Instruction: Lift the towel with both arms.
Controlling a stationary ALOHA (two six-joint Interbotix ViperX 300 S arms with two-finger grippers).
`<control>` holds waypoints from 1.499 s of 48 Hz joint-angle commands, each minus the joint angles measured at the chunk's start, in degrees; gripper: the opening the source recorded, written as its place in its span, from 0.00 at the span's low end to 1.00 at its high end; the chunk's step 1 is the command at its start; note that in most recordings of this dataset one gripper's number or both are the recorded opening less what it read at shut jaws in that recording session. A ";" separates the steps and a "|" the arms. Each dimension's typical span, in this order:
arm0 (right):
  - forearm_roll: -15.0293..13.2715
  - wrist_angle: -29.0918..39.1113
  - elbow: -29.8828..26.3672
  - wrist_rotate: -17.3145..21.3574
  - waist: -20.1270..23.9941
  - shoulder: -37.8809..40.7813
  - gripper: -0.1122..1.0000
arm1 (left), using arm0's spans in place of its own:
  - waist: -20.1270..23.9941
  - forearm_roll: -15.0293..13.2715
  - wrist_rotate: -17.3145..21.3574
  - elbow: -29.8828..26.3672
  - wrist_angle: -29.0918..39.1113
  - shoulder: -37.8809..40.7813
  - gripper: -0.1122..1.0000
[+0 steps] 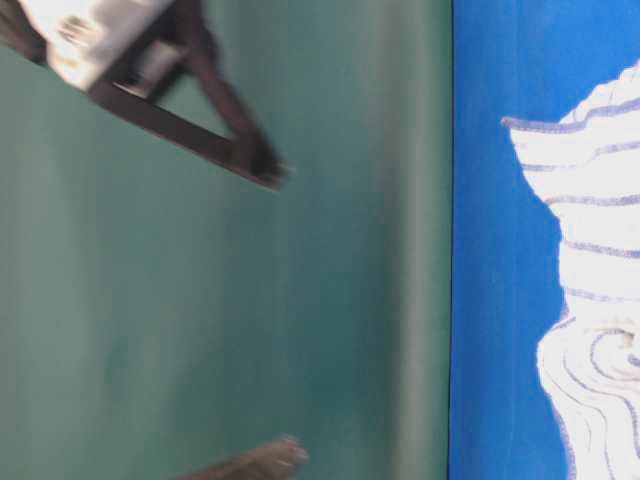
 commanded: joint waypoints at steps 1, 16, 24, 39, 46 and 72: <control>0.00 -2.46 -0.62 0.35 0.62 1.67 0.68 | 0.00 -0.09 0.00 2.02 -3.16 0.53 0.92; 0.09 -5.62 -0.09 3.08 1.14 10.99 0.68 | 0.00 -0.09 -0.09 7.91 -15.64 8.17 0.92; 0.09 -7.29 0.09 4.13 2.29 15.21 0.68 | -0.18 -0.09 -0.09 7.65 -18.72 15.03 0.92; 0.09 -9.32 0.09 6.77 2.90 21.80 0.68 | -0.44 -0.09 -0.09 5.01 -19.95 25.93 0.92; 0.09 -10.72 0.09 6.86 2.90 24.52 0.68 | -0.44 -0.09 -0.09 4.57 -20.57 28.21 0.92; 0.09 -11.16 -0.35 6.94 2.29 25.75 0.56 | 0.09 -0.18 0.09 4.48 -21.45 29.53 0.51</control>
